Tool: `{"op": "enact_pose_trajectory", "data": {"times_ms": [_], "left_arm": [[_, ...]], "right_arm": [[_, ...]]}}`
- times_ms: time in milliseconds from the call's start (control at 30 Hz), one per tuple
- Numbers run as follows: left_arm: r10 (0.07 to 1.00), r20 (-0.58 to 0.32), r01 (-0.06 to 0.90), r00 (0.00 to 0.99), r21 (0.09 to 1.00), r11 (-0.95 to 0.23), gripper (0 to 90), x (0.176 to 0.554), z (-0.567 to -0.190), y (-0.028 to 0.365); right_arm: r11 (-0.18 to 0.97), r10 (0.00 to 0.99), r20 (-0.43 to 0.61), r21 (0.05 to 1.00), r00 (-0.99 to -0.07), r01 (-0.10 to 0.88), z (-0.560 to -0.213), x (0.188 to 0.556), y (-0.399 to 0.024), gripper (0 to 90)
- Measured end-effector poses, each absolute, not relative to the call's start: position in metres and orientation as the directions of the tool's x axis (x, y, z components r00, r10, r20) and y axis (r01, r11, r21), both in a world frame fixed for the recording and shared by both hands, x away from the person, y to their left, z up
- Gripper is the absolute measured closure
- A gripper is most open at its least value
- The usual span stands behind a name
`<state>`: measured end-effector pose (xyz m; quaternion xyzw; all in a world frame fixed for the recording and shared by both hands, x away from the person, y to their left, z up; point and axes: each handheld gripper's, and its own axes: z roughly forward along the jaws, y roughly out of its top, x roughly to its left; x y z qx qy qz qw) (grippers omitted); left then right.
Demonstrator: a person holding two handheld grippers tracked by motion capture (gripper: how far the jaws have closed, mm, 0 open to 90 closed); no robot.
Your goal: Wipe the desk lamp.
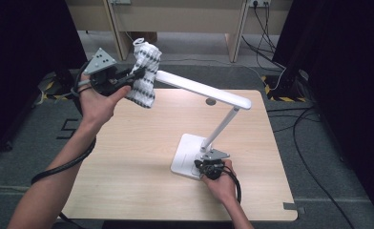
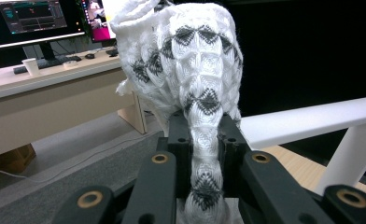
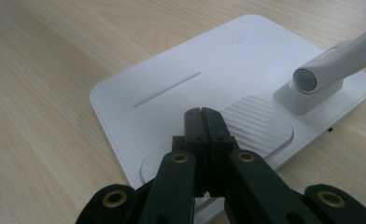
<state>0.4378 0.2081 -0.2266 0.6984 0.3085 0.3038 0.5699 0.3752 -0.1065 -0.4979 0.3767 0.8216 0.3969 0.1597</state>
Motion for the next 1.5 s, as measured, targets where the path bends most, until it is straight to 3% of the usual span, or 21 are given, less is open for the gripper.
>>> {"op": "enact_pose_trajectory", "data": {"times_ms": [900, 1500], "left_arm": [[0.727, 0.151, 0.070, 0.670, 0.962, -0.264, 79.2, 0.448, -0.227, 0.166], [0.717, 0.106, 0.121, 0.689, 0.959, -0.258, 79.0, 0.454, -0.225, 0.152]], "right_arm": [[0.399, 0.744, 0.043, 0.772, -0.667, 0.494, -0.498, 0.376, -0.107, 90.0], [0.403, 0.738, 0.043, 0.772, -0.673, 0.491, -0.498, 0.377, -0.106, 90.0]]}}
